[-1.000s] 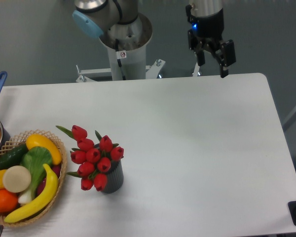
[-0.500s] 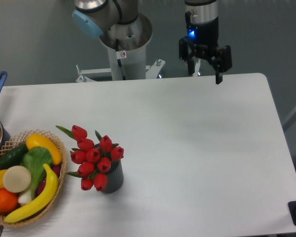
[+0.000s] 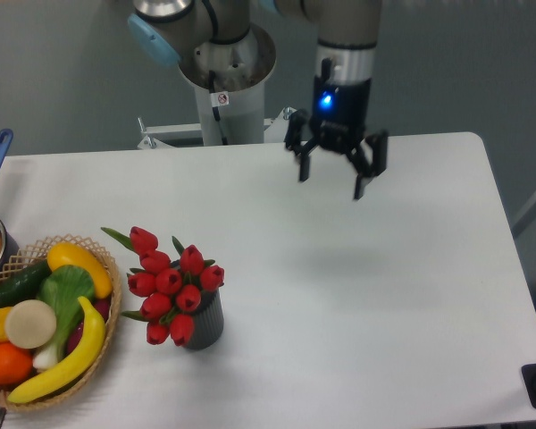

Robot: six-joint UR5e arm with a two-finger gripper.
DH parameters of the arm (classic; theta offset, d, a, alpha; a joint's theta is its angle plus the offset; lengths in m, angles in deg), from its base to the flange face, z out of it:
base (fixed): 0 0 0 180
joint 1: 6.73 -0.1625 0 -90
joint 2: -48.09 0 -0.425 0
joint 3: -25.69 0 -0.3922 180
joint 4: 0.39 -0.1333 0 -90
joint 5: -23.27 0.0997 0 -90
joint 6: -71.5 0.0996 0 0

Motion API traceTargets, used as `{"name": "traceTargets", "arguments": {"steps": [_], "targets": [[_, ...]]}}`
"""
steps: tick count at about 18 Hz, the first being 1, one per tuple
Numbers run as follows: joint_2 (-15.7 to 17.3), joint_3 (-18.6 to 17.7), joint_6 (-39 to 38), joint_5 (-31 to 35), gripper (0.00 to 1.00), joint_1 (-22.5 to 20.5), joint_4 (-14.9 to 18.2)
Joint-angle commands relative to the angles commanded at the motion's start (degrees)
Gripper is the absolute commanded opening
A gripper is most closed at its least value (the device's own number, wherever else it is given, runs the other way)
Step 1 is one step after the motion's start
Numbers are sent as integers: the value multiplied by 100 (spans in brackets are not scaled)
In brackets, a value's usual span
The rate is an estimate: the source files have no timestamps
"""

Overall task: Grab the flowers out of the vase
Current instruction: 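Move the open gripper down toward the red tulip stems above the vase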

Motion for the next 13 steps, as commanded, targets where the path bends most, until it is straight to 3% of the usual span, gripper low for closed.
{"name": "traceTargets", "arguments": {"steps": [6,13], "targets": [[-150,-308,53,-2075,100,53,0],[-448,-343,53,-2885,100,79,-9]]}}
